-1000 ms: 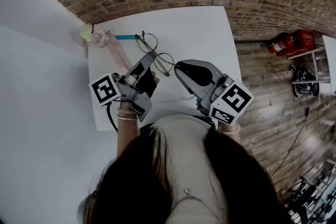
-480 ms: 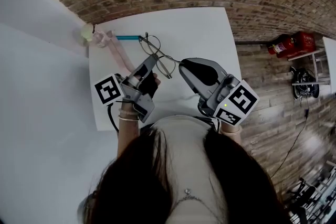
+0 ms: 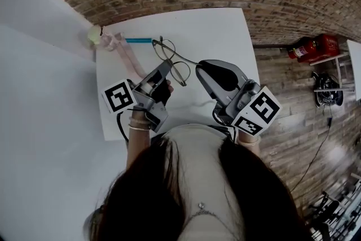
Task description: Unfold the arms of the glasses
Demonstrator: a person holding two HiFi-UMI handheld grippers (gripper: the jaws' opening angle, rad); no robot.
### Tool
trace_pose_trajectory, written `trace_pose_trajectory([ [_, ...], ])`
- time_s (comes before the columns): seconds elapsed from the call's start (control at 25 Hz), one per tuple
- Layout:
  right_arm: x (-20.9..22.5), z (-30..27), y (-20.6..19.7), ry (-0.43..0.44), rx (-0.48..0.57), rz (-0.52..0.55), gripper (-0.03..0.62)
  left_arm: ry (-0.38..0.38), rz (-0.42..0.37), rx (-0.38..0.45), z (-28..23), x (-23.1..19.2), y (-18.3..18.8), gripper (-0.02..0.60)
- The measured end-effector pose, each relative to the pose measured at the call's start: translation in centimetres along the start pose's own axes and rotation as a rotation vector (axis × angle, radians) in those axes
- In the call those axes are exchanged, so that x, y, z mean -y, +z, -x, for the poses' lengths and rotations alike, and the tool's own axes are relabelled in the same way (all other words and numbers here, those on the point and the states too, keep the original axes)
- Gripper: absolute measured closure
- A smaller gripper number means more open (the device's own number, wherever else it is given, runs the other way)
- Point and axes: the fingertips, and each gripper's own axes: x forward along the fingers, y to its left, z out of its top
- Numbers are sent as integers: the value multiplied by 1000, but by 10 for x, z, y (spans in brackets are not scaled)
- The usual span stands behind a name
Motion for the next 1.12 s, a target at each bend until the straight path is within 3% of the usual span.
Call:
trace_pose_trajectory([
  [0.6, 0, 6, 14, -32, 45, -1, 560, 32, -26, -56, -1, -4, -14, 560],
  [0.8, 3, 6, 17, -46, 56, -6, 560, 90, -118, -94, 3, -15, -14, 560],
  [0.92, 4, 7, 19, -53, 60, -4, 560, 84, -94, -94, 2, -14, -17, 560],
  [1.12, 7, 7, 22, -60, 67, 0, 560, 112, -156, -120, 3, -21, -18, 560],
])
